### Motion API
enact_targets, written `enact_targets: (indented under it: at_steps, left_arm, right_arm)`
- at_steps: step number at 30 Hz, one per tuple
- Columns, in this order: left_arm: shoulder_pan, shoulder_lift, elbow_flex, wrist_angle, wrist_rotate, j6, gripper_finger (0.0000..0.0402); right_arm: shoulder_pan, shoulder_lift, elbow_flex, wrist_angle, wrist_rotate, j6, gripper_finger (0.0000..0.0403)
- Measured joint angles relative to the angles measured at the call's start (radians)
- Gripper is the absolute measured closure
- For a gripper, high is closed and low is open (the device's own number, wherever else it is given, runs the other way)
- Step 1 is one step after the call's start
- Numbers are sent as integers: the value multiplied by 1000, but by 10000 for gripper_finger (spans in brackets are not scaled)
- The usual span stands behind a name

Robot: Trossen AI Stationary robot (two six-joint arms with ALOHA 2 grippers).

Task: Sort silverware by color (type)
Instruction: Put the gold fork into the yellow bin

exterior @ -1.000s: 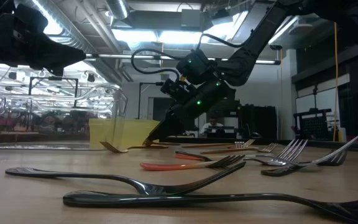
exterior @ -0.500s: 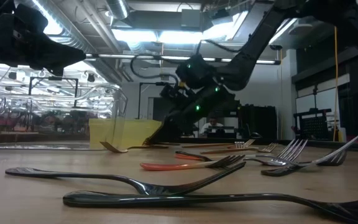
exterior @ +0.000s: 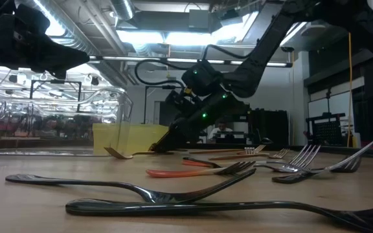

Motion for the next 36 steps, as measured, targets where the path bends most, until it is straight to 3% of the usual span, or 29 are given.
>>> enact_targets:
  at_steps: [11,36]
  left_arm:
    - [0,0,0,0,0,0,338]
    - [0,0,0,0,1,-2,338]
  right_arm:
    - [1,2,0,-5,-14,-7,270]
    - [0,-3,-1,-12,-14,-8,354]
